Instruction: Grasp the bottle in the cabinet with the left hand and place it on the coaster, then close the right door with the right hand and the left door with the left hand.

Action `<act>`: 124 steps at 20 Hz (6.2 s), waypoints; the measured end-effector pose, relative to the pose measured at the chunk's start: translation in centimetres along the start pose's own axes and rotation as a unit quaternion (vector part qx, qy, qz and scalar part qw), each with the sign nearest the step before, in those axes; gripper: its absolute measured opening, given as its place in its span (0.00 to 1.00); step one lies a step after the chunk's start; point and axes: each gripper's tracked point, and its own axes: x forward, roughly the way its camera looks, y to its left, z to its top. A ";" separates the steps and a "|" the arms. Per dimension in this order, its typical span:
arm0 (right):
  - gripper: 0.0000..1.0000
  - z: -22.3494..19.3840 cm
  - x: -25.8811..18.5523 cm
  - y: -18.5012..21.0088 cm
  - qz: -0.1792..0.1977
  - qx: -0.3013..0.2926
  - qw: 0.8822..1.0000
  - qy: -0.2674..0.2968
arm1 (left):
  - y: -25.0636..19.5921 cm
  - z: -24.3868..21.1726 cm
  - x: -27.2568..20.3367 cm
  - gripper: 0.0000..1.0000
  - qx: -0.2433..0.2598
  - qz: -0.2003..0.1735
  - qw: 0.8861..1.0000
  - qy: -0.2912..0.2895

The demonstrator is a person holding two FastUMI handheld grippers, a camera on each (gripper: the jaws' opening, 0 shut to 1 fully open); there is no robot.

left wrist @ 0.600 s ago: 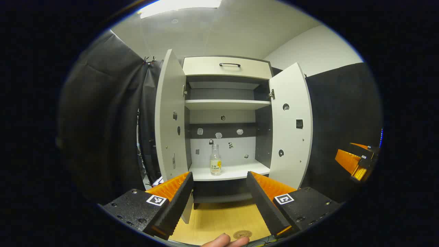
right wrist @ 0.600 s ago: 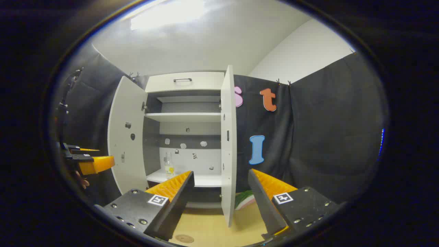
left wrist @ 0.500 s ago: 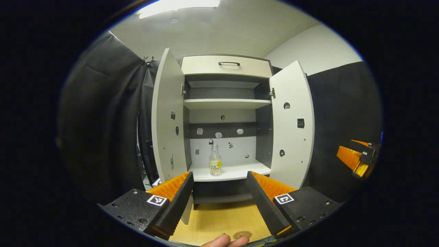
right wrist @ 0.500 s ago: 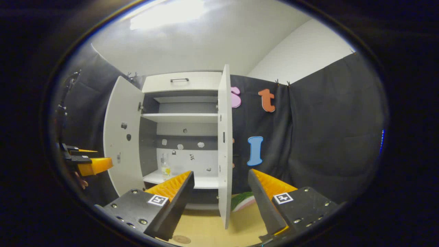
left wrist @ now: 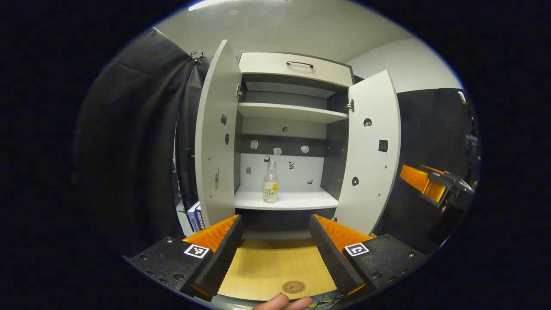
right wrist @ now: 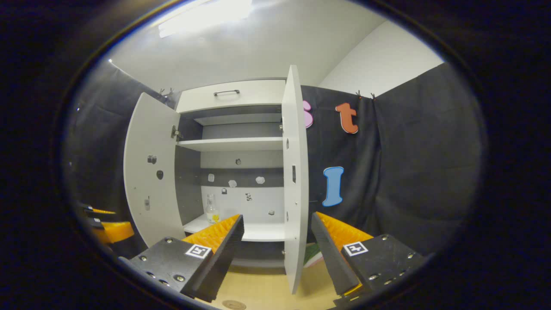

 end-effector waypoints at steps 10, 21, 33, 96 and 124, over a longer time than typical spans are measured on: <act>0.96 0.4 4.6 3.2 0.063 0.004 0.998 -0.025 | 1.8 1.6 5.8 1.00 -0.001 0.034 0.999 -0.018; 0.94 -1.1 6.8 0.1 0.058 0.001 0.998 -0.013 | -1.7 0.7 26.5 1.00 0.007 0.019 1.000 -0.017; 0.96 -3.4 6.2 3.9 -0.048 0.005 0.999 0.008 | 2.0 -6.1 45.8 0.99 0.005 0.014 1.000 0.018; 0.96 -12.8 -17.7 -8.9 -0.073 0.048 0.992 0.091 | -9.7 -37.8 9.0 0.94 0.069 -0.167 0.979 0.097; 0.94 -9.0 1.2 -23.7 -0.142 0.055 0.987 0.048 | -1.5 -1.0 6.7 0.95 -0.012 -0.195 0.980 -0.023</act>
